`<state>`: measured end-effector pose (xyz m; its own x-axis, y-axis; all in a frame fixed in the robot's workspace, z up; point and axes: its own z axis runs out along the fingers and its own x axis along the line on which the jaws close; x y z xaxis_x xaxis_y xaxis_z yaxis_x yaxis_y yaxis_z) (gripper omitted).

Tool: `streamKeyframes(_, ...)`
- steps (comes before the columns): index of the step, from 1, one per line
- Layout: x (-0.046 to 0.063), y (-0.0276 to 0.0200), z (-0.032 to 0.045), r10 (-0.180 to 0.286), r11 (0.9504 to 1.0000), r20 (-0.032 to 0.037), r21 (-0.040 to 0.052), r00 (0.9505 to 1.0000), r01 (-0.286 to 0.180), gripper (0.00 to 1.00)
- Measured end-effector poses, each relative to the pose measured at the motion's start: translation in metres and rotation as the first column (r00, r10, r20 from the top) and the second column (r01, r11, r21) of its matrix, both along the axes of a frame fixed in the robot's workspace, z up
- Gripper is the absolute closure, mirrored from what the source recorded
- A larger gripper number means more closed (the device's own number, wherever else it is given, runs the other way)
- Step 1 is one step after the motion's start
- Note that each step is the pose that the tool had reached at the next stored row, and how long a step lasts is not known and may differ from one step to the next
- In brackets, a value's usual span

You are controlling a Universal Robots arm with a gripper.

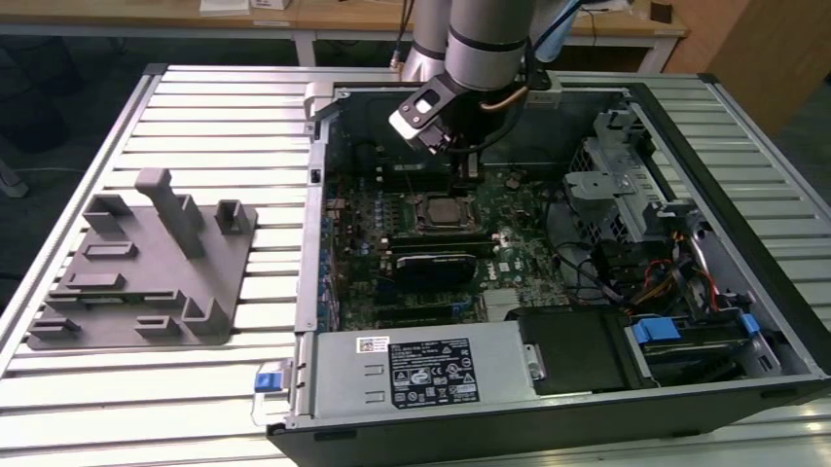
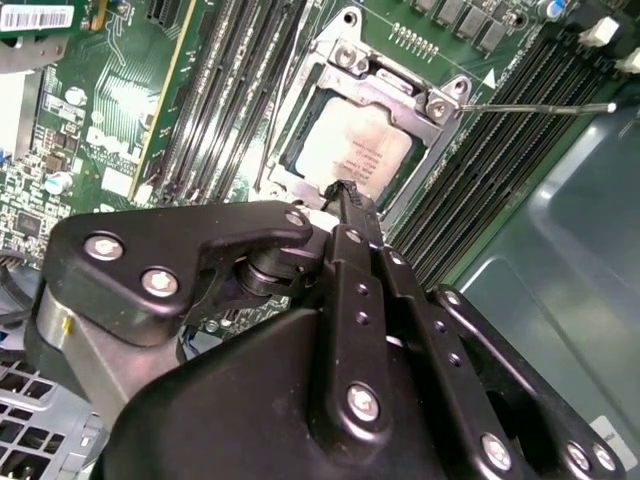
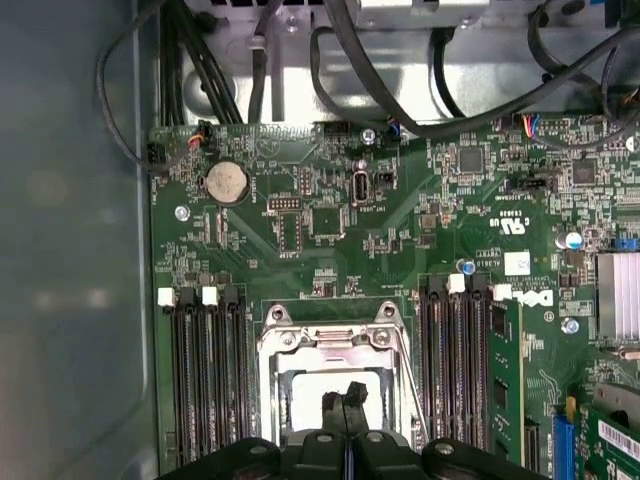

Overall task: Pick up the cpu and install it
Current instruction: 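Close the cpu cover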

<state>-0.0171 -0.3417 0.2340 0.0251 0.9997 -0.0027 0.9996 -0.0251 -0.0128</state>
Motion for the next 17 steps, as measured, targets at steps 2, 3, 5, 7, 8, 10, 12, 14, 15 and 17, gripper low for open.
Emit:
streamKeyframes(2, -0.0001, 0.0000, 0.0000, 0.000, 1.0000, 0.0000, 0.0001, 1.0000, 0.000, 0.89)
streamKeyframes(3, -0.0001, 0.0000, 0.0000, 0.000, 1.0000, 0.0000, 0.0001, 1.0000, 0.000, 0.89)
streamKeyframes(5, -0.0002, 0.0000, 0.0000, 0.003, 1.0000, 0.0000, 0.0001, 1.0000, -0.003, 0.89)
streamKeyframes(7, -0.0002, 0.0000, -0.0001, 0.018, 0.9998, 0.0000, 0.0001, 0.9998, -0.018, 0.89)
streamKeyframes(8, -0.0002, 0.0000, -0.0001, 0.029, 0.9996, 0.0000, 0.0001, 0.9996, -0.029, 0.89)
streamKeyframes(10, -0.0002, 0.0000, -0.0001, 0.060, 0.9982, 0.0000, 0.0001, 0.9982, -0.060, 0.89)
streamKeyframes(12, -0.0002, 0.0000, -0.0002, 0.096, 0.9954, 0.0001, 0.0001, 0.9954, -0.096, 0.89)
streamKeyframes(14, -0.0002, 0.0000, -0.0002, 0.133, 0.9911, 0.0001, 0.0001, 0.9911, -0.133, 0.89)
streamKeyframes(15, -0.0002, 0.0000, -0.0002, 0.150, 0.9887, 0.0001, 0.0001, 0.9887, -0.150, 0.89)
streamKeyframes(17, -0.0002, 0.0000, -0.0002, 0.182, 0.9833, 0.0001, 0.0002, 0.9833, -0.182, 0.89)
